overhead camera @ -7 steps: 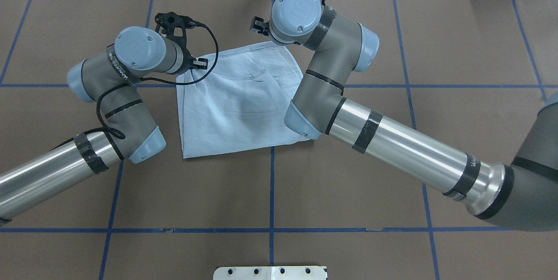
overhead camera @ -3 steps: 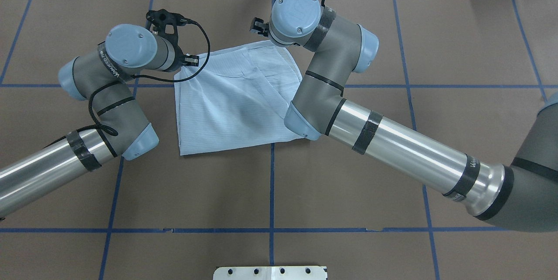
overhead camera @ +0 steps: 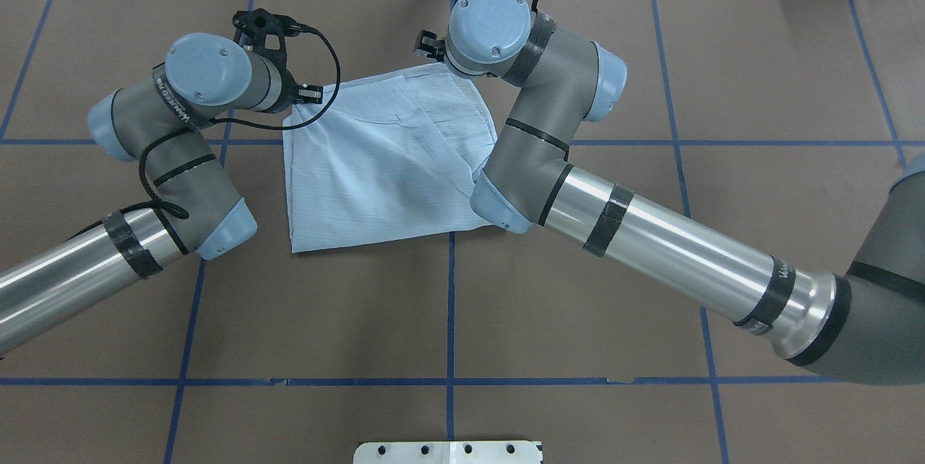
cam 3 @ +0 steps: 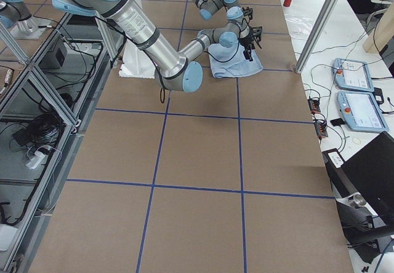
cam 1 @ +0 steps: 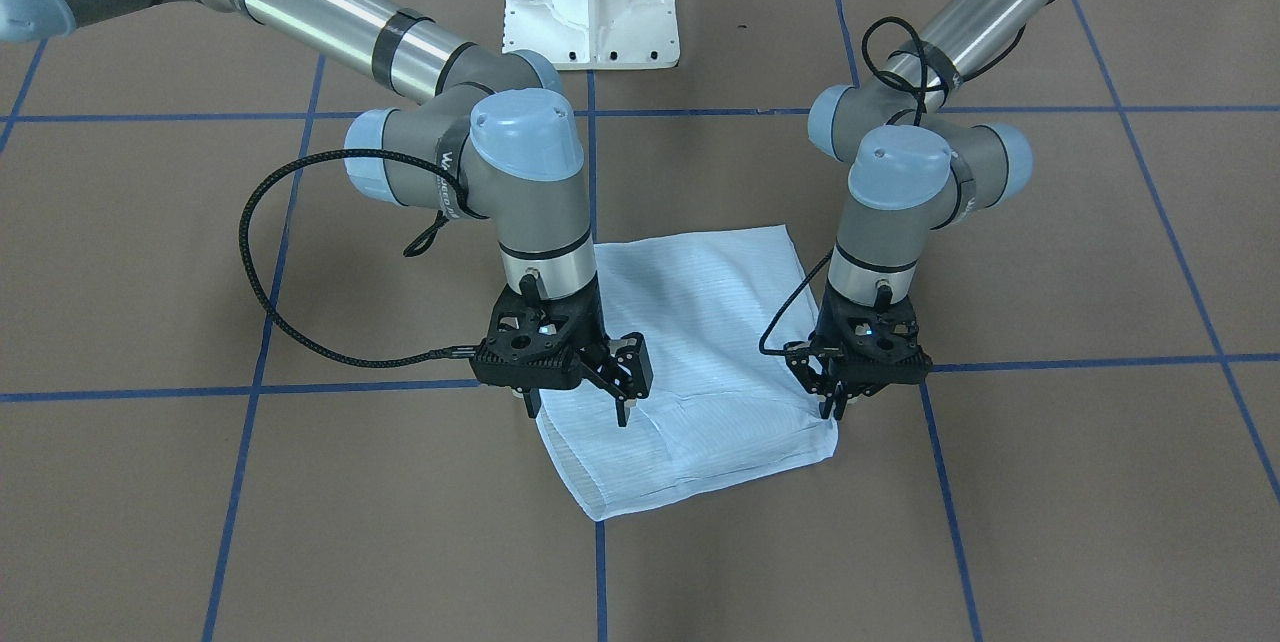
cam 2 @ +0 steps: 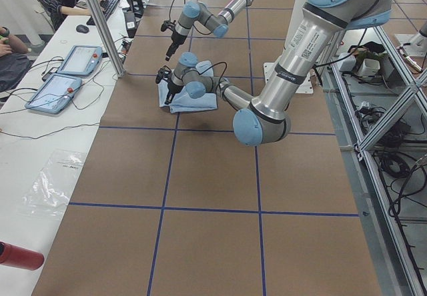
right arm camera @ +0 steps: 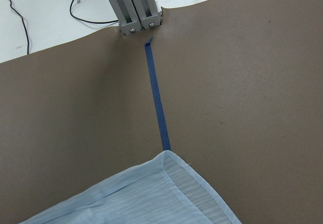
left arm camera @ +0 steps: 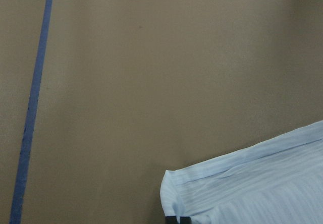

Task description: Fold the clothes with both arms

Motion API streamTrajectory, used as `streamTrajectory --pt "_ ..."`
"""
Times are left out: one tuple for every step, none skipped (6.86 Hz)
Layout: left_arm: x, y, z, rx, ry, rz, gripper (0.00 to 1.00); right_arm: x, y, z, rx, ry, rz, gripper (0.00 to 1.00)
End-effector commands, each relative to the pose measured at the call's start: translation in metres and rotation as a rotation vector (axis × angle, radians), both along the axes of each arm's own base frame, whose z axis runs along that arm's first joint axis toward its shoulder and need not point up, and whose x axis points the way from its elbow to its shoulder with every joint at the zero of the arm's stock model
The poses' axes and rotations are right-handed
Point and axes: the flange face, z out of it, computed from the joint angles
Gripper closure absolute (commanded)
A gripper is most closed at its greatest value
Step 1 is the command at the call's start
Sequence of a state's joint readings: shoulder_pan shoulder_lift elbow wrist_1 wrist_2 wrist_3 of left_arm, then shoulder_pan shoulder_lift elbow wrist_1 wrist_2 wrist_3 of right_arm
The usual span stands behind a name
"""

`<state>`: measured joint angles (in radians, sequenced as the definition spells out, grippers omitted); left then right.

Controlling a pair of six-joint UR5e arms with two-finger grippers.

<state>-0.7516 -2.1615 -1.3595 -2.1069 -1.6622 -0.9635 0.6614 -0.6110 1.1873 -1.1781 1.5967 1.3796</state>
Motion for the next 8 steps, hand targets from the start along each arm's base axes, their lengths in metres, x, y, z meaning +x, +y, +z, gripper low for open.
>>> streamTrajectory --pt "-0.049 -0.015 -0.017 0.052 0.015 0.087 0.00 0.005 -0.005 0.004 -0.010 0.011 -0.004 0.00" --pt "-0.086 0.002 0.003 0.084 0.002 0.150 0.00 0.021 -0.014 0.007 -0.063 0.039 -0.049 0.00" --pt "-0.122 0.006 0.008 0.133 -0.014 0.188 0.00 0.051 -0.020 0.011 -0.068 0.096 -0.099 0.00" --pt "-0.153 0.022 0.024 0.153 -0.043 0.235 0.00 0.097 -0.022 0.035 -0.061 0.131 -0.151 0.00" --pt "-0.189 0.039 0.035 0.169 -0.066 0.268 0.00 0.158 -0.021 0.079 -0.041 0.150 -0.217 0.00" --pt "-0.237 0.050 0.051 0.192 -0.101 0.309 0.00 0.225 -0.025 0.121 -0.012 0.174 -0.281 0.00" --pt "-0.297 0.065 0.076 0.229 -0.158 0.370 0.00 0.298 -0.022 0.165 0.011 0.214 -0.361 0.00" --pt "-0.358 0.074 0.107 0.259 -0.216 0.406 0.00 0.362 -0.003 0.209 0.042 0.279 -0.441 0.00"
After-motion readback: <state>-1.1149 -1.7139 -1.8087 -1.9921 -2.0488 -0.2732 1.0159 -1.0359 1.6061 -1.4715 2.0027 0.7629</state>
